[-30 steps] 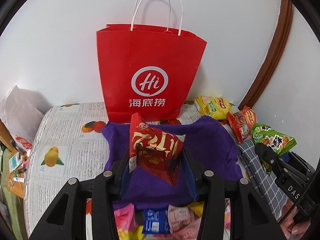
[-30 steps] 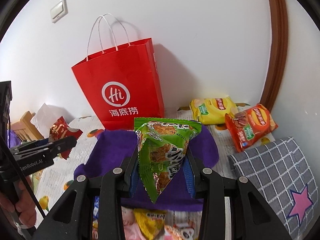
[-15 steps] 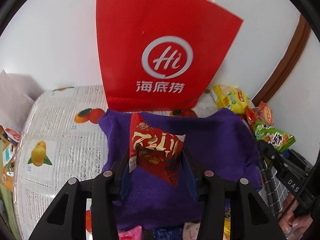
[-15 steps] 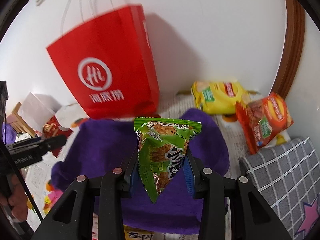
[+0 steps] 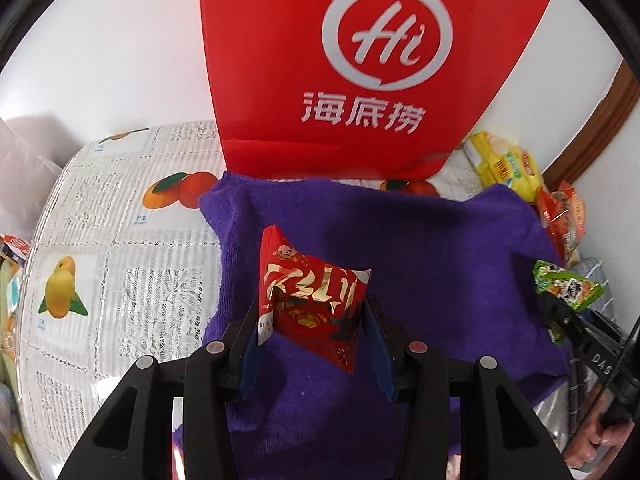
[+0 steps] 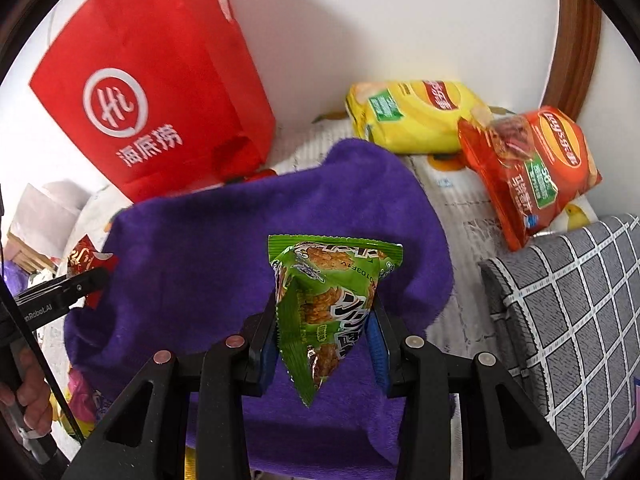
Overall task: Organize snacks
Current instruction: 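Carry both packets over the purple towel and lower them onto it, then open both grippers to release the packets on the purple towel, then grasp the pink panda packet with the right gripper while the left grasps the pink-yellow bag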
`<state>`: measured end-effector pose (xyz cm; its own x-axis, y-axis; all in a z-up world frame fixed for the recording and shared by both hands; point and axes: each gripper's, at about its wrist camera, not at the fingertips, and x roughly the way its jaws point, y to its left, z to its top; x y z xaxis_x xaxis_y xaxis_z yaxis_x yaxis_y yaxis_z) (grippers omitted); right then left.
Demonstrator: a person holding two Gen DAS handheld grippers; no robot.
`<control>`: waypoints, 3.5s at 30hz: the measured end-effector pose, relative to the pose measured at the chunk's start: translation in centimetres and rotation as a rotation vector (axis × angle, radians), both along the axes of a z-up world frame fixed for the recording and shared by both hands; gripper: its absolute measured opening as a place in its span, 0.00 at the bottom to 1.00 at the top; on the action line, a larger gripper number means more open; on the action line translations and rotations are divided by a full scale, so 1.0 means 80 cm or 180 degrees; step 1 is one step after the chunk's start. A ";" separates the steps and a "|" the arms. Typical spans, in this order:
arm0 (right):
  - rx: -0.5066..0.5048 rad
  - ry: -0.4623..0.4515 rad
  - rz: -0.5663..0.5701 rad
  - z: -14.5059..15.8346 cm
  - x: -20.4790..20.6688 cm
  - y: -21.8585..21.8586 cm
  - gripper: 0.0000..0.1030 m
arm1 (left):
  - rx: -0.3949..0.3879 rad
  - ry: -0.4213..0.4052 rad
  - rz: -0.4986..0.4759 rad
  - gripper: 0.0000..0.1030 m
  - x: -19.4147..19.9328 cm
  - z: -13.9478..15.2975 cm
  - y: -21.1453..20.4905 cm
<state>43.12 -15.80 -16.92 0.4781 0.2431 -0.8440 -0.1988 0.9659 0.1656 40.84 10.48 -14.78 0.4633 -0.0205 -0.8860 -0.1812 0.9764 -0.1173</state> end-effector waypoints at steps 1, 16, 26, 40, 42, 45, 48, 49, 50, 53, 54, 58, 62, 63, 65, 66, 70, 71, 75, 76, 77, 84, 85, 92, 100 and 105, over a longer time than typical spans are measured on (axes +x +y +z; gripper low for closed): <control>-0.0023 0.0018 -0.0010 -0.002 0.001 -0.001 0.37 | -0.0008 0.0016 -0.0014 0.43 0.001 -0.003 -0.002; -0.0043 0.0139 0.0070 -0.028 0.009 0.005 0.37 | -0.0084 0.0135 -0.0082 0.43 0.010 -0.024 -0.015; 0.0099 0.0173 0.0139 -0.027 0.011 0.006 0.55 | -0.0151 0.0166 -0.0106 0.45 0.009 -0.028 -0.013; 0.0200 -0.0367 0.0007 0.033 -0.027 -0.003 0.55 | -0.0252 0.0115 -0.0144 0.58 0.003 -0.017 -0.015; 0.0232 -0.0407 0.0027 0.043 -0.042 -0.004 0.55 | -0.0232 0.0069 -0.0187 0.59 -0.001 -0.009 -0.018; 0.0205 -0.0510 -0.0092 0.055 -0.068 -0.010 0.55 | -0.0218 0.0001 -0.0263 0.60 -0.008 0.003 -0.025; 0.0202 -0.0495 -0.0115 0.061 -0.094 -0.020 0.55 | -0.0249 -0.0091 -0.0323 0.60 -0.016 0.019 -0.031; 0.0241 -0.0454 -0.0133 0.062 -0.105 -0.027 0.55 | -0.0265 -0.0126 -0.0345 0.60 -0.020 0.026 -0.033; 0.0278 -0.0410 -0.0132 0.062 -0.112 -0.031 0.55 | -0.0272 -0.0150 -0.0373 0.60 -0.023 0.031 -0.035; 0.0368 -0.0241 -0.0106 0.053 -0.142 -0.044 0.55 | -0.0263 -0.0223 -0.0438 0.60 -0.032 0.047 -0.042; 0.0355 -0.0195 -0.0107 0.049 -0.152 -0.046 0.55 | -0.0264 -0.0254 -0.0456 0.60 -0.036 0.052 -0.044; 0.0224 -0.0031 -0.0142 0.025 -0.186 -0.048 0.57 | -0.0318 -0.0388 -0.0540 0.62 -0.051 0.077 -0.050; 0.0267 0.0113 -0.0121 -0.008 -0.202 -0.038 0.57 | -0.0447 -0.0501 -0.0628 0.66 -0.060 0.093 -0.053; 0.0257 0.0116 -0.0138 -0.015 -0.201 -0.037 0.57 | -0.0459 -0.0509 -0.0640 0.66 -0.062 0.095 -0.055; 0.0209 0.0149 -0.0220 -0.028 -0.196 -0.034 0.57 | -0.0474 -0.0534 -0.0673 0.66 -0.065 0.101 -0.058; 0.0197 0.0175 -0.0260 -0.035 -0.194 -0.034 0.57 | -0.0466 -0.0541 -0.0698 0.66 -0.066 0.102 -0.060; 0.0378 0.0182 -0.0369 -0.050 -0.186 -0.041 0.57 | -0.0454 -0.0594 -0.0691 0.66 -0.070 0.110 -0.054; 0.0400 0.0160 -0.0393 -0.052 -0.186 -0.042 0.55 | -0.0465 -0.0607 -0.0672 0.66 -0.071 0.112 -0.051; 0.0375 0.0108 -0.0349 -0.050 -0.190 -0.039 0.44 | -0.0507 -0.0623 -0.0651 0.66 -0.072 0.115 -0.045; 0.0419 0.0111 -0.0332 -0.048 -0.192 -0.040 0.43 | -0.0486 -0.0622 -0.0655 0.66 -0.072 0.116 -0.044; 0.0464 0.0113 -0.0315 -0.047 -0.198 -0.042 0.43 | -0.0465 -0.0626 -0.0649 0.66 -0.073 0.116 -0.043; 0.0325 0.0084 -0.0250 -0.044 -0.233 -0.052 0.43 | -0.0346 -0.0657 -0.0557 0.66 -0.080 0.122 -0.039; 0.0333 0.0102 -0.0244 -0.043 -0.240 -0.054 0.43 | -0.0320 -0.0655 -0.0525 0.66 -0.082 0.123 -0.038; 0.0294 -0.0155 -0.0207 -0.027 -0.285 -0.069 0.43 | -0.0233 -0.0515 -0.0410 0.66 -0.111 0.107 -0.032; 0.0416 -0.0242 -0.0225 -0.023 -0.310 -0.065 0.43 | -0.0374 -0.0207 -0.0098 0.66 -0.184 0.052 0.009; 0.0408 -0.0213 -0.0178 -0.024 -0.324 -0.054 0.43 | -0.0549 -0.0096 -0.0032 0.68 -0.222 0.016 0.021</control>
<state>17.20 -20.12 -18.87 0.5482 0.3181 -0.7735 -0.1600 0.9477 0.2763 23.09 12.13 -13.53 0.4885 -0.1759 -0.8546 -0.1654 0.9431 -0.2886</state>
